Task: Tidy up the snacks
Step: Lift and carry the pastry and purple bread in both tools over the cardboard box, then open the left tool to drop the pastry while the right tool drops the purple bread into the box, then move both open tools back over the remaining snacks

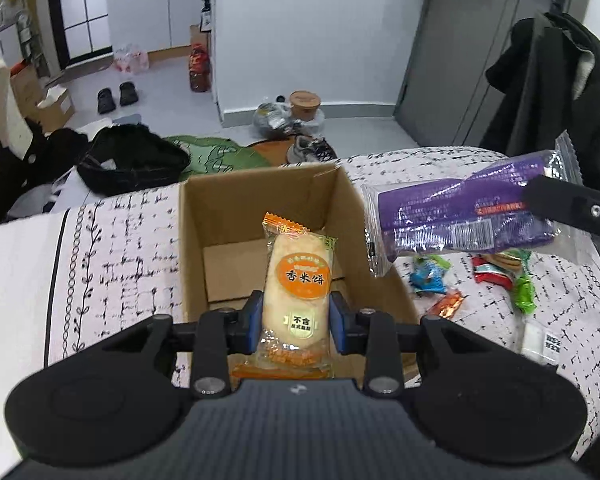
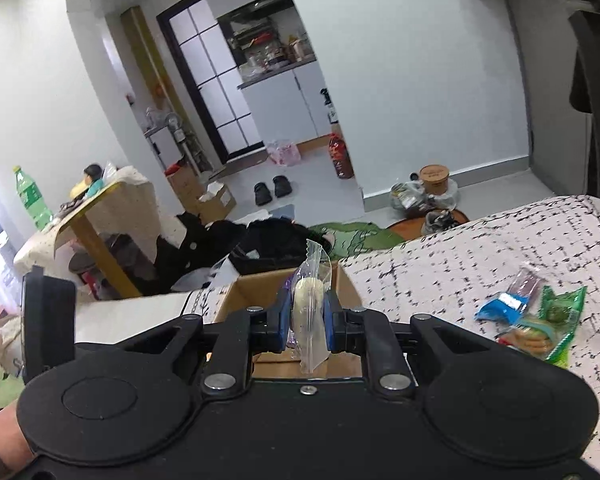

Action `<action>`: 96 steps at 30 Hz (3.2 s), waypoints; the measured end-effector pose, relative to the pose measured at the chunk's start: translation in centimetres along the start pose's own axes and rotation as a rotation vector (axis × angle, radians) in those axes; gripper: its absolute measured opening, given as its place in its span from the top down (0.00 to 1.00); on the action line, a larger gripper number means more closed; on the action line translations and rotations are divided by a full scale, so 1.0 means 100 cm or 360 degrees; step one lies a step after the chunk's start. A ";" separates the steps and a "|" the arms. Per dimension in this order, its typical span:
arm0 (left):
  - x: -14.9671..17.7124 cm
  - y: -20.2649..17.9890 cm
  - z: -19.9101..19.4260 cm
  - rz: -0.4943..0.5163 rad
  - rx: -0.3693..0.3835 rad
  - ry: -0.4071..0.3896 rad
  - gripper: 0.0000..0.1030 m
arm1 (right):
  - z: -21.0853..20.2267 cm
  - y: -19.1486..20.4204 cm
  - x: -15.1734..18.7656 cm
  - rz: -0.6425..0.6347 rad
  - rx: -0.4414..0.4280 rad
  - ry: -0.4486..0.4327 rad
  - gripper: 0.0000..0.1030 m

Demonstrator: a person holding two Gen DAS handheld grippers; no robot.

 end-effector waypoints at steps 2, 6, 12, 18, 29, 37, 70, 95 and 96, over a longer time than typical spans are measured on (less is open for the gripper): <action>0.003 0.008 0.003 -0.0029 -0.0033 0.0009 0.67 | 0.004 0.003 0.004 0.0000 -0.0004 0.0034 0.84; 0.007 0.015 0.004 -0.0053 -0.0039 0.0012 0.65 | 0.010 0.009 0.011 -0.0017 -0.0021 0.0097 0.83; 0.010 0.026 -0.002 -0.0107 -0.0070 -0.0010 0.61 | 0.014 0.015 0.019 -0.0036 -0.0032 0.0167 0.83; 0.005 0.034 -0.004 -0.0151 -0.0074 -0.0037 0.59 | 0.020 0.017 0.025 -0.0032 -0.0035 0.0215 0.83; 0.009 0.042 -0.003 -0.0181 -0.0069 -0.0032 0.58 | 0.048 0.021 0.020 -0.0037 -0.0021 0.0267 0.66; 0.007 0.044 -0.002 -0.0190 -0.0069 -0.0040 0.58 | 0.046 0.016 0.016 -0.0036 0.0000 0.0253 0.60; 0.000 -0.085 -0.047 0.0129 0.0281 -0.0132 0.17 | -0.070 -0.094 0.043 0.0120 0.0304 0.0194 0.13; 0.032 -0.173 -0.013 0.0353 0.0421 -0.0002 0.16 | -0.098 -0.161 0.079 0.0225 0.0426 0.0245 0.08; 0.034 -0.175 -0.010 0.0348 0.0418 0.0011 0.17 | -0.098 -0.163 0.081 0.0225 0.0428 0.0248 0.08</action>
Point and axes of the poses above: each gripper's, at about its wrist camera, not at the fingertips, and z roughly the way its jaws point, y to its left, x to its underside, the point moved 10 cm from there along z, roughly the way its jaws point, and after that the axes turned 4 degrees about -x, right-handed, at the moved point
